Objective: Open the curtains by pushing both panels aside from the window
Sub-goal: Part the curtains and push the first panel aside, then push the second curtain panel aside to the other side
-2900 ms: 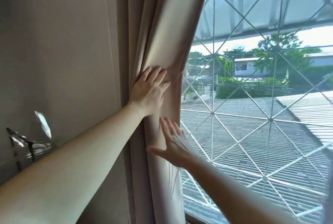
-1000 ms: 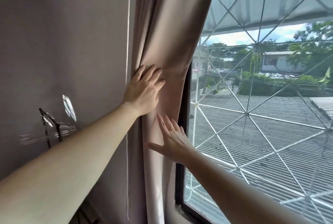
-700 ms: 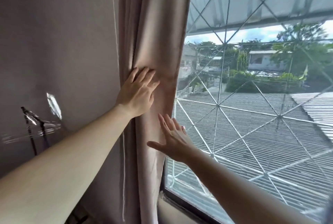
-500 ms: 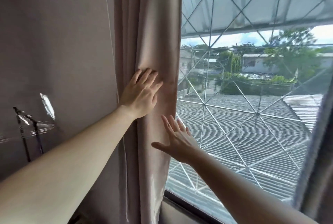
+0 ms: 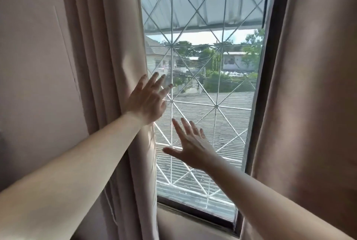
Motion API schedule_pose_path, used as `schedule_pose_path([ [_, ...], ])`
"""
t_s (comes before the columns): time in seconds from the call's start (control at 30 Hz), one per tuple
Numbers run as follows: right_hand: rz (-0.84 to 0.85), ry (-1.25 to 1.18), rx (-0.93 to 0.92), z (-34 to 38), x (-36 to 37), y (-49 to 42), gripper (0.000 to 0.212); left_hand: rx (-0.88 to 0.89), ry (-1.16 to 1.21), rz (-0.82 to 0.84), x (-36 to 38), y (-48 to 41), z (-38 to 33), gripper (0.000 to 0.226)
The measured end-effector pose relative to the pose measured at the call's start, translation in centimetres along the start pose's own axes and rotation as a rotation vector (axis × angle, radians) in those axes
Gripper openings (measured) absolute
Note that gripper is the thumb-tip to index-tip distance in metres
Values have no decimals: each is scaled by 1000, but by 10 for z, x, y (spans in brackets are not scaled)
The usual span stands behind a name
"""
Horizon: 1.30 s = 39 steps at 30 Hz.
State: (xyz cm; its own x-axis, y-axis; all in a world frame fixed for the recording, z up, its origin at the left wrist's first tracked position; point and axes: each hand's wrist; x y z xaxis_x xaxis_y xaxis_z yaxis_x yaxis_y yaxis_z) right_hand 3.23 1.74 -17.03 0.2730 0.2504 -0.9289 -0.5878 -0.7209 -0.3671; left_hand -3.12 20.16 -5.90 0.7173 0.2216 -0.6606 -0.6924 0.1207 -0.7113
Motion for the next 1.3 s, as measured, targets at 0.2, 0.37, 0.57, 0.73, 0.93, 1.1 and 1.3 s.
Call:
schedule_pose_path([
  [0.2, 33, 80, 83, -41, -9, 40, 105, 88, 101, -31, 10, -17, -49, 66],
  [0.37, 31, 151, 144, -66, -22, 65, 102, 173, 167, -64, 15, -45, -87, 68],
  [0.57, 15, 206, 263, -89, -39, 79, 101, 315, 210, -122, 18, -81, -122, 66],
  [0.73, -21, 281, 347, -105, -53, 90, 100, 398, 256, -226, 22, -113, -146, 66],
  [0.93, -121, 402, 426, -116, -55, 100, 97, 546, 364, -323, 20, -135, -182, 66],
  [1.1, -158, 508, 523, -123, -57, 112, 93, 626, 457, -378, 21, -151, -208, 69],
  [1.3, -171, 579, 631, -131, -61, 135, 91, 696, 596, -425, 21, -166, -236, 70],
])
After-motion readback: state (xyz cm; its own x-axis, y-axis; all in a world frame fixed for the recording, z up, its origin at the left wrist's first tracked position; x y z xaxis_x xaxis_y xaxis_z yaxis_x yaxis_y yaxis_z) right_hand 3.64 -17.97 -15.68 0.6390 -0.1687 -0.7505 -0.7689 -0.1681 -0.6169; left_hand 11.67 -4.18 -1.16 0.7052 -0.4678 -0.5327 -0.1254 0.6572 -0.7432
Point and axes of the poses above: each hand's wrist, its own y-axis away from the middle knuckle, its own x-axis out of the palm, z = x × y, and after that the axes turned 13 degrees about y, right-handed
